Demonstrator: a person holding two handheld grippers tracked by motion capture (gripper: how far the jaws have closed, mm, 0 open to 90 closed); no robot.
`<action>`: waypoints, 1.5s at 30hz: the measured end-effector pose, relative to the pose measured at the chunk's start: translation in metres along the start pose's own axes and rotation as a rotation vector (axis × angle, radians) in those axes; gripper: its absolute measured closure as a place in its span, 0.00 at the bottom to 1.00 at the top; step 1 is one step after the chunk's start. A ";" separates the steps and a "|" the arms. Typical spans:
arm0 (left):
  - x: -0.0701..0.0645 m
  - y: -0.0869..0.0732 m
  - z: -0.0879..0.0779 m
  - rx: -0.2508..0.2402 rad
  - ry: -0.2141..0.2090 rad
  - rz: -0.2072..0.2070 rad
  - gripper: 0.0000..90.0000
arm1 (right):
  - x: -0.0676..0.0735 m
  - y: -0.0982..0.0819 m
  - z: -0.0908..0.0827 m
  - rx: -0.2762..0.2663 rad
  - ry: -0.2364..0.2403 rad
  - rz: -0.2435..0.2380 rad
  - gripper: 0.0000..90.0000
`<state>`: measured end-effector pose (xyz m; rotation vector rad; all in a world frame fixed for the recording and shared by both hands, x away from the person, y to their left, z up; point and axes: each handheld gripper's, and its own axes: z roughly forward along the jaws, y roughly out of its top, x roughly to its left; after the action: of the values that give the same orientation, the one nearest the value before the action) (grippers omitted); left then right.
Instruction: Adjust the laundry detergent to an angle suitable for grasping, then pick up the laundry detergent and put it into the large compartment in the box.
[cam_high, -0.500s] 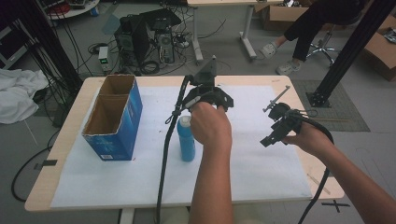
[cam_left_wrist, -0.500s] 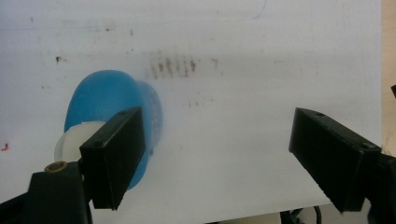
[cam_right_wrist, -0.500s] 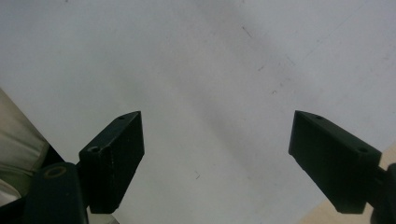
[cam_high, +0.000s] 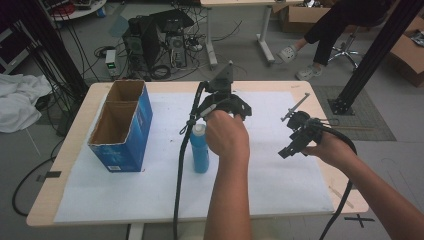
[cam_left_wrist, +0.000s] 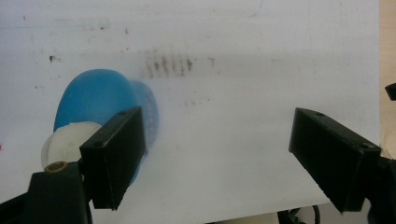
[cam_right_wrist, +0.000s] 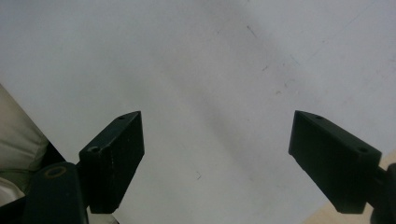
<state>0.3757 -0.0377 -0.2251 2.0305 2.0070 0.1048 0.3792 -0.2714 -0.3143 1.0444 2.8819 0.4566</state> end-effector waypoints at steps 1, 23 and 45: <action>0.000 0.000 -0.001 -0.003 -0.002 -0.003 0.21 | -0.001 0.000 0.000 0.000 -0.001 -0.002 0.20; 0.003 0.001 -0.007 -0.013 -0.012 0.008 0.21 | 0.001 0.007 -0.004 -0.002 -0.005 -0.009 0.20; 0.047 0.002 -0.012 0.034 0.040 -0.013 0.21 | 0.000 0.009 -0.004 0.003 -0.004 -0.012 0.20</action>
<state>0.3763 0.0102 -0.2193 2.0514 2.0590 0.1097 0.3839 -0.2655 -0.3080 1.0273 2.8842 0.4487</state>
